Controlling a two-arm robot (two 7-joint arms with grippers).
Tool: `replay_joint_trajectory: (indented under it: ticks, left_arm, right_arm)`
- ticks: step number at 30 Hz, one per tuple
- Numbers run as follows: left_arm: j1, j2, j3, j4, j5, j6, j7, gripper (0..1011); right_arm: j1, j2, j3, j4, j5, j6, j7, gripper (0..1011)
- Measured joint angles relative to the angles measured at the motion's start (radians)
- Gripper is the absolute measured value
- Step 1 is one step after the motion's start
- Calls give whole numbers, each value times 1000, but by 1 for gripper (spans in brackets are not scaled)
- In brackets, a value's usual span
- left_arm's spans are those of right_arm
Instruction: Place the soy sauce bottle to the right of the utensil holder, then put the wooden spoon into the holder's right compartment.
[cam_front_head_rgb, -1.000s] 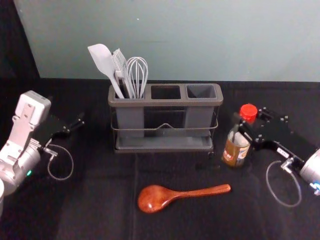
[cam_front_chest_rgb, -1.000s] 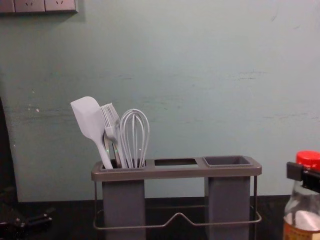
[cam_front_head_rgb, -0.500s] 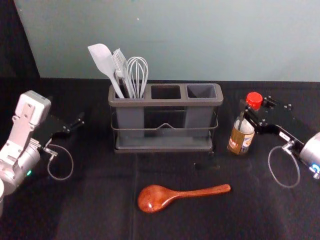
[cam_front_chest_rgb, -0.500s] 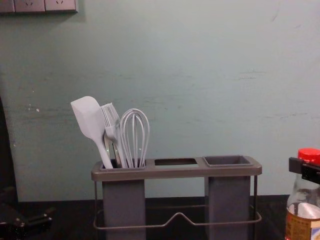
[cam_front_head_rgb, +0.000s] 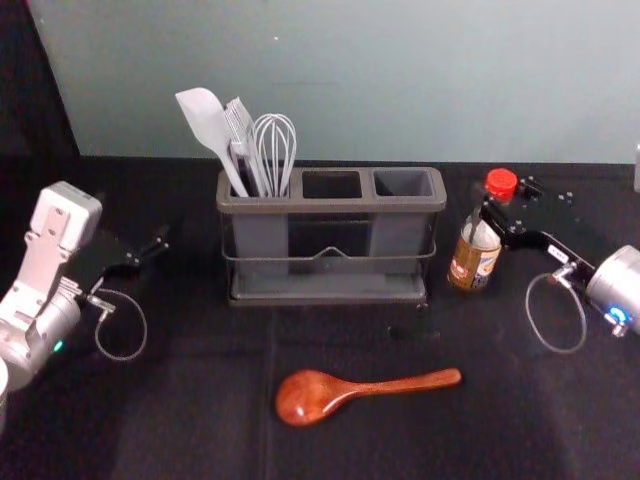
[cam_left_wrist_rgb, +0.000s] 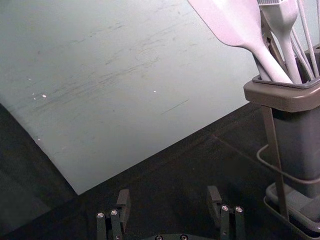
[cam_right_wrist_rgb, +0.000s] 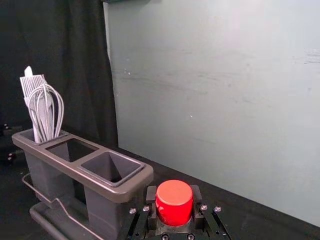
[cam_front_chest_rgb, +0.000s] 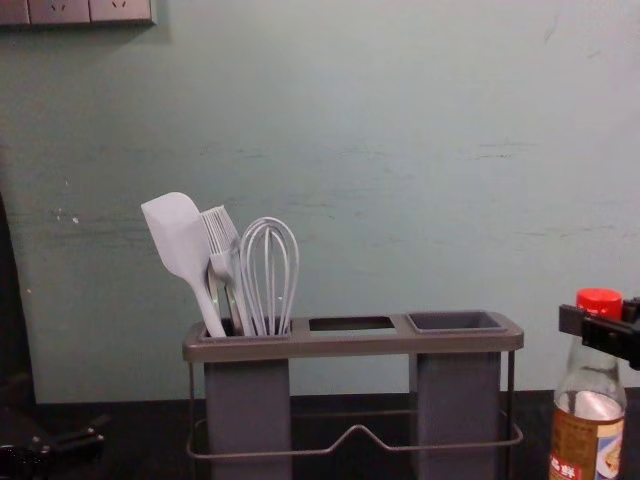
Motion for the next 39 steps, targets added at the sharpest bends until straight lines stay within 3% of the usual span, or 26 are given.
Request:
replay_joint_trajectory:
  ticks: [18, 22, 27, 39]
  left_arm:
    - [0, 0, 0, 0, 0, 0, 0, 1005]
    - [0, 0, 0, 0, 0, 0, 0, 1005]
    - [0, 0, 0, 0, 0, 0, 0, 1005]
    - [0, 0, 0, 0, 0, 0, 0, 1005]
  right_arm:
    - [41, -32, -27, 56, -22, -16, 7, 399]
    - [43, -35, -28, 60, -22, -19, 11, 503]
    - [20, -22, -13, 15, -18, -19, 9, 686]
    - [-108, 52, 49, -190, -2, 25, -21, 1002]
